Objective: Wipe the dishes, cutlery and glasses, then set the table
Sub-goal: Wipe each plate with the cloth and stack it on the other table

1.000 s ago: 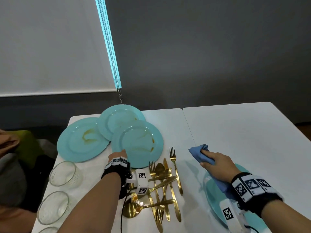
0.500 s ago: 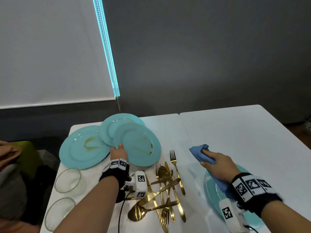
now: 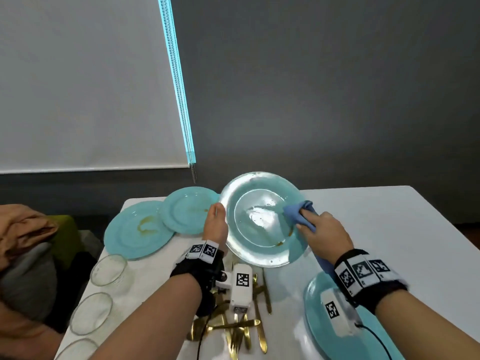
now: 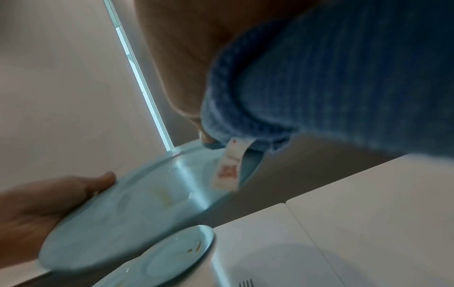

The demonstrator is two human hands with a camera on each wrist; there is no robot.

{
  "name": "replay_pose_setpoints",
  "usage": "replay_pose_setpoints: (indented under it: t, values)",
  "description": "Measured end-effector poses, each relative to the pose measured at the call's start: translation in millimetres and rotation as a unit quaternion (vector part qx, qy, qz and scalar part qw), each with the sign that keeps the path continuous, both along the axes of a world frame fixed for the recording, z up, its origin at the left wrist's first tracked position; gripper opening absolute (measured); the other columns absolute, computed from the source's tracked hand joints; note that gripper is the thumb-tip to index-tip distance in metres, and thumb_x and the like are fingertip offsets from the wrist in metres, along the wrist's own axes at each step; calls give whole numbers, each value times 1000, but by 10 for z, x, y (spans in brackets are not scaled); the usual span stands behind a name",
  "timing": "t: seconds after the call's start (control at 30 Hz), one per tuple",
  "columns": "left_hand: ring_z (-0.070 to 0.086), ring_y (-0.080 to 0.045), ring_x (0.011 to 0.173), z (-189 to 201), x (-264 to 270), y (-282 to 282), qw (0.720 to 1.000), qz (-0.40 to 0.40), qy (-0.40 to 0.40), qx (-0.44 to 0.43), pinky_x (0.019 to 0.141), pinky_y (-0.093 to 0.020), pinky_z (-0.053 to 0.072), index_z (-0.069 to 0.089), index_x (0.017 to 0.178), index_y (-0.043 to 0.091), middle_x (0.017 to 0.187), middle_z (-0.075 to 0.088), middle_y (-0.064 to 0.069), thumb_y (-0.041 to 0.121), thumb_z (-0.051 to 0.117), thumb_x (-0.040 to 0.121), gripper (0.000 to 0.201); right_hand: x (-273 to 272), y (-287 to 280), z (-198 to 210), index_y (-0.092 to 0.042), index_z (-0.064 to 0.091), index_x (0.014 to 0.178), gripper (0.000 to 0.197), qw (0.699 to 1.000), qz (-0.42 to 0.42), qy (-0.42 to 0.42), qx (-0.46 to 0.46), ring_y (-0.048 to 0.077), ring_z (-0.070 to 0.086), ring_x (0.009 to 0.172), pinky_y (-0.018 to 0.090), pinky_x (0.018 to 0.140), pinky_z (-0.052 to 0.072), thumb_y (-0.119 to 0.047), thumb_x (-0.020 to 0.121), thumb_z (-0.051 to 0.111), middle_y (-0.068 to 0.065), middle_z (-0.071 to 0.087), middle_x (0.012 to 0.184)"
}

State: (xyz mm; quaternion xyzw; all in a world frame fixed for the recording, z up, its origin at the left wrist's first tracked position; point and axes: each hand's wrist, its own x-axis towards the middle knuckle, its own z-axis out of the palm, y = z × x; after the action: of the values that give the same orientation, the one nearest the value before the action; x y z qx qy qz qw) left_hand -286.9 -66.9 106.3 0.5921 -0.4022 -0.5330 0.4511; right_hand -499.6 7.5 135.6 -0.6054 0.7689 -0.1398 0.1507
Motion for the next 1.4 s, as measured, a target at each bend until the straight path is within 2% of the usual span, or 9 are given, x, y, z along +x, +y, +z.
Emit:
replay_pose_setpoints:
  t: [0.1,0.2,0.3,0.43,0.63,0.83,1.1,1.3,1.4]
  values:
    - [54,-21,84,110,-353,184,998,-7,57,-13,82,-35,49,55,105,15,103,59,-11,31,33,101,28,95,206,-130,-36,47,128,37,999,37,-13,9,33,55,107,38,90,47,-40,91,40,10,46,125]
    - [55,-21,83,124,-511,263,997,-4,69,-29,85,-37,49,54,85,21,87,59,-3,29,36,100,26,26,599,-154,-42,45,133,38,984,145,66,78,31,55,110,35,88,45,-35,95,42,4,44,128]
    - [60,-25,97,46,-624,376,995,-43,93,-24,97,-51,48,59,90,25,101,63,-5,34,38,99,24,-453,644,46,-45,44,132,40,977,99,162,100,30,55,114,35,89,45,-31,95,40,3,40,136]
    - [56,-22,90,105,-925,584,986,-101,129,-1,90,-42,48,55,91,21,98,60,-5,30,36,102,24,-659,560,170,-34,39,136,42,987,-10,149,60,34,55,110,39,88,46,-24,95,39,11,37,134]
    - [57,-20,89,121,-1051,677,990,-111,77,-42,92,-43,48,56,86,23,94,62,0,31,36,101,26,-614,1083,-125,-44,43,133,44,969,150,143,131,30,55,112,35,86,45,-25,93,43,2,43,129]
    - [61,-22,94,144,-1400,816,979,-170,67,-95,95,-49,49,59,92,24,100,66,-3,36,40,98,24,-1022,779,84,-36,45,133,42,993,-72,91,-18,37,58,103,39,82,47,-21,94,42,11,43,128]
    - [61,-19,92,99,-1536,690,971,-202,33,-120,93,-43,49,60,94,28,100,66,-2,35,41,98,21,-796,1135,-115,-42,54,122,38,981,118,129,81,28,55,106,35,78,44,-23,91,42,3,47,118]
    - [60,-15,90,187,-1593,753,965,-220,31,-141,88,-34,48,58,99,25,99,64,2,28,36,102,22,-1355,852,268,-35,34,140,45,985,-146,89,-30,38,55,104,40,80,45,-23,96,38,14,42,125]
    - [59,-10,88,228,-1766,856,952,-250,6,-175,83,-22,48,56,108,19,101,63,1,25,36,102,22,-964,704,293,-30,23,147,50,989,-118,35,-88,39,53,101,40,78,44,-28,99,36,16,38,127]
